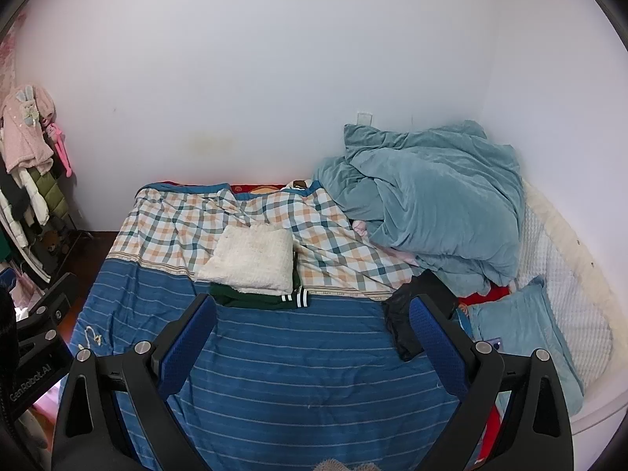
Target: Fold large clothes
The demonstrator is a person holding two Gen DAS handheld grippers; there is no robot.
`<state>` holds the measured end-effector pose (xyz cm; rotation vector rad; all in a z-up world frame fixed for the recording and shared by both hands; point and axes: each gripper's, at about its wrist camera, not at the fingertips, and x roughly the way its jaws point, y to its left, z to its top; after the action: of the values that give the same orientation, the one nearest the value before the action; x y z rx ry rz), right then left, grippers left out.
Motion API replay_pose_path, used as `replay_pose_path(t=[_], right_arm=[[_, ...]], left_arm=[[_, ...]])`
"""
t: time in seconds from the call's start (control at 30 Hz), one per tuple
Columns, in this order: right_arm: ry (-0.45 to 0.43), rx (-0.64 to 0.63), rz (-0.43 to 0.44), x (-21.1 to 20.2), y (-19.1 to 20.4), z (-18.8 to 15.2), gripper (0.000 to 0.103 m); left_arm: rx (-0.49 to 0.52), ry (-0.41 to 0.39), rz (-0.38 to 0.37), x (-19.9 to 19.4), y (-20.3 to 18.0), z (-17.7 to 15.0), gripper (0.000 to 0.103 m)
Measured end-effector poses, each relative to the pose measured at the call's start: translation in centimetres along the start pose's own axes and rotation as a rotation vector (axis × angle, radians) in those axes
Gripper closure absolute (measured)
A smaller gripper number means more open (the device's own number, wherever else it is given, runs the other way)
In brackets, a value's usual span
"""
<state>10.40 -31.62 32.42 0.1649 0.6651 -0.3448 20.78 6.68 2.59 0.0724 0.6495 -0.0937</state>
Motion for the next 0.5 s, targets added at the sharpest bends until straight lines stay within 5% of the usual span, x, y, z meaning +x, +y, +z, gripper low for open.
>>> replay_pose_path(t=[0.5], right_arm=[[-0.006,-0.002,0.003,-0.19,0.15,0.14,0.003]], left_arm=[[-0.003,0.0,-0.007,-0.05,0.11,0.1,0.001]])
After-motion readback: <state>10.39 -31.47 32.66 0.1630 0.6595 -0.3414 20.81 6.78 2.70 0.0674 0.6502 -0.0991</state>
